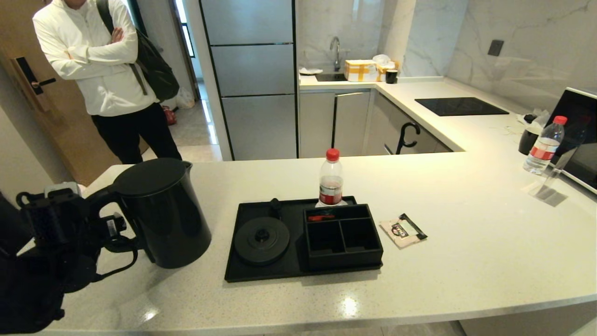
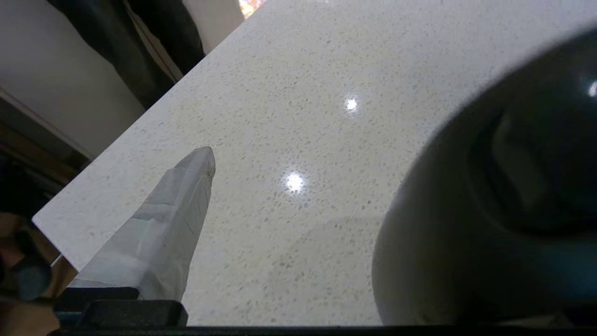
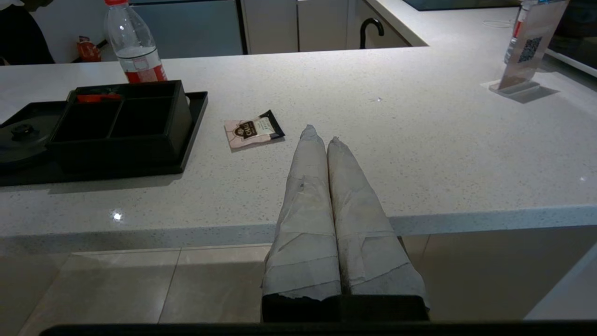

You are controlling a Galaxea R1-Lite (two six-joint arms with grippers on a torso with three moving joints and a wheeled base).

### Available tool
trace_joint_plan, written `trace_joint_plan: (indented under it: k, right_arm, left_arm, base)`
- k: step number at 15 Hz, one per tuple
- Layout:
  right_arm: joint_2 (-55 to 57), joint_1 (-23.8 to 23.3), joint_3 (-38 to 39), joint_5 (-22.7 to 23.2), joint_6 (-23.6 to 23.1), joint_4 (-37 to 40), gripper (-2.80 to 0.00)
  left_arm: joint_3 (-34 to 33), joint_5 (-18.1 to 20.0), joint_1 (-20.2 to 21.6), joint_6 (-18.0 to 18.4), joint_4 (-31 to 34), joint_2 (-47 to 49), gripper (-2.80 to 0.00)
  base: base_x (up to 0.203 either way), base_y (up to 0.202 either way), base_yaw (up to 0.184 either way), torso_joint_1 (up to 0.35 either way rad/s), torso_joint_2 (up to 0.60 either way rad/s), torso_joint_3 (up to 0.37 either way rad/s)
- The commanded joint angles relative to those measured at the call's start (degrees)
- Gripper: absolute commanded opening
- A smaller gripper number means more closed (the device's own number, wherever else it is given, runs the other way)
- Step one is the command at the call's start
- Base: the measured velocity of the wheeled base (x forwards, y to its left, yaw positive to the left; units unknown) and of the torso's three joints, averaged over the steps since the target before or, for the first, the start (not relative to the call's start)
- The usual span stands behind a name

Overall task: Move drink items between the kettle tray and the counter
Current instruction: Return the kettle to its original position

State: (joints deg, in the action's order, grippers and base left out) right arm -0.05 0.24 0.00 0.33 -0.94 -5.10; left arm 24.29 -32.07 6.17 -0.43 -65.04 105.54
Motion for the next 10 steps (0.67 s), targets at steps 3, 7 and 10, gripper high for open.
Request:
trace_joint_plan:
  k: [3,7,10]
  right_arm:
    - [0.0,0.0,1.8,0.0,0.0,-0.1,-2.8]
    - [0.0,0.0,1.8,0.0,0.0,0.0,-2.8]
    - [0.0,0.0,1.8,0.0,0.0,-0.1,-2.8]
  left_arm:
    - [-0.4,0.2,0.0,0.4,-0.8,2.2,0.0]
    - [-0.5,0.8,-0.1,0.2,-2.7,3.3,-2.8]
    - [-0.4,1.1,-0.2,0.2,-2.9,3.2,-2.8]
  base:
    - [0.0,0.0,0.0,0.0,0.0,0.0]
    - [0.0,0.0,0.0,0.0,0.0,0.0]
    - [0.0,0.0,0.0,0.0,0.0,0.0]
